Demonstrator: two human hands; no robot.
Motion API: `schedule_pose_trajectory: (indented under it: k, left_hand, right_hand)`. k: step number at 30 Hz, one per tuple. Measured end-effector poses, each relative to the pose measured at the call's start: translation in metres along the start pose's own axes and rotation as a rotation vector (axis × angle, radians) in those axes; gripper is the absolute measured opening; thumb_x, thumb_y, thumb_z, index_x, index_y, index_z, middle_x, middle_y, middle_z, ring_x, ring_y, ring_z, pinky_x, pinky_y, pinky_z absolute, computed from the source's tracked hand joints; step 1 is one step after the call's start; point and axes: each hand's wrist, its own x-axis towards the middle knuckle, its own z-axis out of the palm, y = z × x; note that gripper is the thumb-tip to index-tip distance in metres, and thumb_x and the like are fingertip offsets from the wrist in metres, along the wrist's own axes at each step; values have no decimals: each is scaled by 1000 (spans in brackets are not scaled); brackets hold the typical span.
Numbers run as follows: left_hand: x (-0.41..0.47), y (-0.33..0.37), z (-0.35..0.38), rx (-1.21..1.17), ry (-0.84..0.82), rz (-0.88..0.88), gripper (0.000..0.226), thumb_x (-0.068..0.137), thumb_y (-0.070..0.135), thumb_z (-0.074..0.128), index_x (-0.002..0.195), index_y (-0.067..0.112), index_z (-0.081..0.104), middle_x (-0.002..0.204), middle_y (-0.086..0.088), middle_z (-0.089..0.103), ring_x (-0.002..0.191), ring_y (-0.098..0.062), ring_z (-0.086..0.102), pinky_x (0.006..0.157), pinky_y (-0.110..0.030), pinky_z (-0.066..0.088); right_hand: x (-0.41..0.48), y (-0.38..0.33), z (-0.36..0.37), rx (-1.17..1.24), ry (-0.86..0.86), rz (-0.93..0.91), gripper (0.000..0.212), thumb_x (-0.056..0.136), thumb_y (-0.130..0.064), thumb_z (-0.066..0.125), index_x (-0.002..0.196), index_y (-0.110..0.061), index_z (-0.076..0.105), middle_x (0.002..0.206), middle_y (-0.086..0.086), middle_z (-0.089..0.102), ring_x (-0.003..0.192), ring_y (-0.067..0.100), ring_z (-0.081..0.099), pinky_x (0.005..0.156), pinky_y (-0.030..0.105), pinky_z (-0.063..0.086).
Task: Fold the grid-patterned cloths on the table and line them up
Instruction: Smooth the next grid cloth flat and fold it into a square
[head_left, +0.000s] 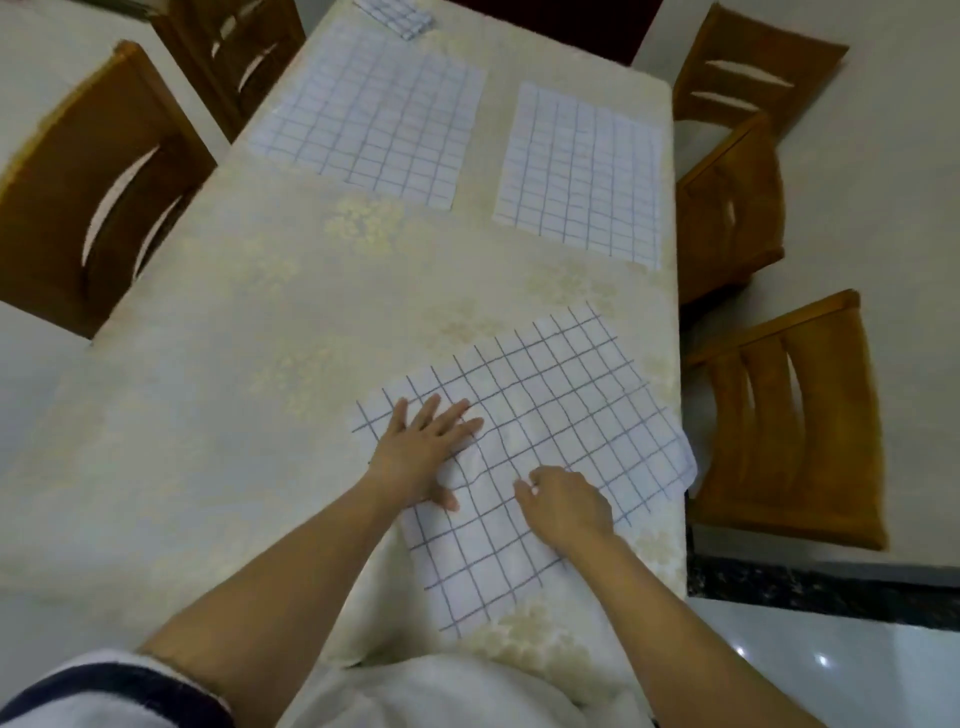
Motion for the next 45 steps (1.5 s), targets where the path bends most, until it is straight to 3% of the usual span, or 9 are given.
schedule_pose_trajectory:
  k: [3,6,9,13,19,26,38,42,45]
  left_hand:
    - [12,-20,-34,152,-77,81,128,68,58,84,160,42,-4,168,9,-17,154,-35,-15,123,-60,-8]
    - [13,-29,-56,264,1,7,110,83,32,81,161,38,3,169,1,-16,154,-36,-17,123,-57,-10]
    - [7,-10,-51,-14,191,-182,81,99,29,62,162,30,10,170,-6,-11,155,-34,-13,124,-52,-6]
    - [3,34,-1,-165,226,-107,80,101,62,36,162,29,-3,169,0,-16,155,-28,-17,125,-49,-9]
    - [12,31,26,-113,307,-137,66,104,60,10,160,30,-7,166,4,-20,152,-29,-22,123,-51,-16]
    - [39,17,7,-108,239,-162,63,105,60,7,158,37,-16,165,10,-25,151,-23,-29,123,-50,-17]
    - [32,-48,4,-169,324,-307,68,100,70,7,156,43,-19,164,13,-28,151,-25,-28,123,-52,-16]
    - [67,-25,-21,-104,402,-173,66,105,58,14,161,31,-9,168,5,-19,154,-27,-21,124,-51,-12]
    - [99,0,-32,-139,345,-86,61,107,52,18,162,33,-1,169,7,-11,156,-24,-15,125,-47,-11]
  right_hand:
    - [27,18,-24,115,150,-152,65,100,-48,45,155,-20,26,159,4,32,143,24,35,116,38,32]
    - [43,33,-21,-82,1,-187,93,94,-58,52,157,-30,-10,165,1,-15,153,27,-5,124,44,5]
    - [35,41,8,-112,-115,-122,107,86,-74,49,153,-33,-24,156,1,-37,149,33,-23,122,53,-1]
    - [19,20,38,-83,-37,-13,116,74,-90,37,153,-31,-23,159,6,-34,147,35,-27,121,55,-7]
    - [29,1,24,-97,210,-52,100,84,-86,22,155,-27,-16,162,5,-27,148,30,-26,119,51,-17]
    - [62,-5,29,-59,147,-95,72,99,-64,6,154,-26,-23,160,1,-31,148,23,-28,123,48,-9]
    - [90,67,8,-74,233,-47,82,93,-69,-8,155,-18,-19,162,2,-27,150,22,-24,123,48,-4]
    - [114,21,-10,-53,339,-137,75,99,-57,1,158,-11,-2,166,7,-6,153,22,-7,125,45,3]
    - [130,-12,-5,-53,306,-231,67,103,-52,5,159,-17,-4,165,0,-12,153,19,-10,125,43,0]
